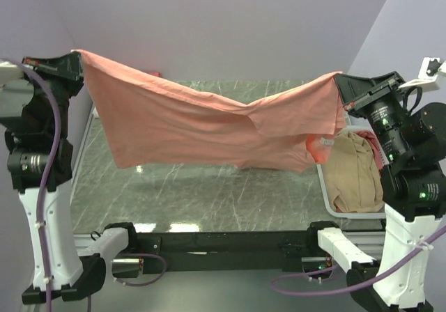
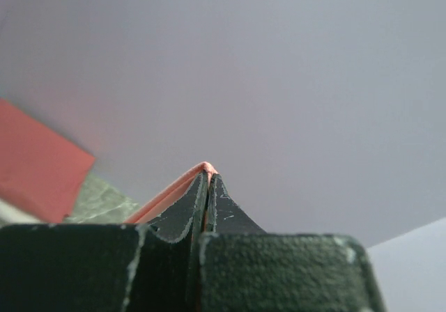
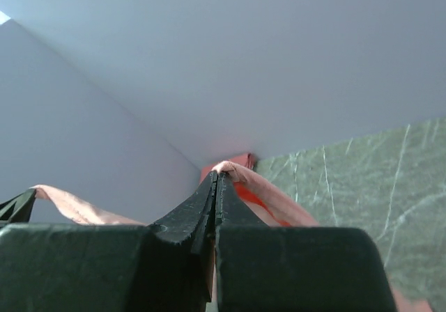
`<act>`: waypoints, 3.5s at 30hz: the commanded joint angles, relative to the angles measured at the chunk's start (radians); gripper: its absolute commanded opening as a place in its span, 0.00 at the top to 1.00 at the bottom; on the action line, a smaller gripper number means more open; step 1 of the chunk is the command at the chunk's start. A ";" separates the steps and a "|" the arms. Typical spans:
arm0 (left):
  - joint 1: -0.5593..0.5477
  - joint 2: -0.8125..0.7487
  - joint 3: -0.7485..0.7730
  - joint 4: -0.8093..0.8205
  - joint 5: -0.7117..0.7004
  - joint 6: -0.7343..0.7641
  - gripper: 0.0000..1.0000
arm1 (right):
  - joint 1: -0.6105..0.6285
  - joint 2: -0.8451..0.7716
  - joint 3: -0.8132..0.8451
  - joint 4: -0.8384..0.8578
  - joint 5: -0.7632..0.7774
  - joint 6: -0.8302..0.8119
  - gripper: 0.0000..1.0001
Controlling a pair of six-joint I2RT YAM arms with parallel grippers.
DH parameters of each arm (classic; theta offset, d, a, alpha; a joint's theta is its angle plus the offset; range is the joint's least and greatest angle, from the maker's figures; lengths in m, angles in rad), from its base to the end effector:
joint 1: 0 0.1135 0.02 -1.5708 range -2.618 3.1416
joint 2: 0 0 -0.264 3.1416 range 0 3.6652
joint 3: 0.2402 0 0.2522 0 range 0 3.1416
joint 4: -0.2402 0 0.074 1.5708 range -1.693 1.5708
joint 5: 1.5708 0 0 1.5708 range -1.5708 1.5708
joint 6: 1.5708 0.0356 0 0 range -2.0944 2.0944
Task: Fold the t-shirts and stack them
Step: Flatten the tshirt out
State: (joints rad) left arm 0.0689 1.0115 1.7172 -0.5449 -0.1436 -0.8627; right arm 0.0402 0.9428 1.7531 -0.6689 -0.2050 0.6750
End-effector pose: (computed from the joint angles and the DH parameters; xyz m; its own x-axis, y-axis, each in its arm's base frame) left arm 0.1346 0.0144 0.5593 0.2627 -0.7354 -0.6246 -0.0146 0.6442 -0.7647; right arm 0.0977 0.0112 0.5613 -0.0405 0.6107 -0.7908 -0.2759 0.7539 0.5963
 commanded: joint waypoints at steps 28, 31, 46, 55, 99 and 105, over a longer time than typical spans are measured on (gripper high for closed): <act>0.230 0.777 0.268 0.618 0.545 -0.174 0.99 | -0.099 0.570 0.060 0.462 -0.160 0.183 1.00; 0.227 0.656 -0.070 0.657 0.517 -0.182 0.99 | -0.100 0.460 -0.247 0.463 -0.158 0.179 1.00; 0.221 0.464 -0.881 0.512 0.352 -0.167 0.99 | -0.082 0.519 -0.862 0.420 -0.076 0.029 0.96; 0.220 0.417 -0.909 0.430 0.346 -0.085 0.99 | 0.039 0.340 -0.992 0.319 0.088 0.038 0.45; 0.213 0.176 -1.013 0.312 0.208 -0.033 0.99 | 0.311 -0.171 -1.218 0.024 0.222 0.239 1.00; 0.212 0.053 -1.074 0.263 0.154 -0.006 0.99 | 0.311 -0.410 -1.163 -0.185 0.171 0.235 1.00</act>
State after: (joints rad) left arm 0.2806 1.1168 0.6636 -0.2550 0.0731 -0.8989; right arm 0.3447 0.6006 0.5346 -0.6819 -0.0021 0.9230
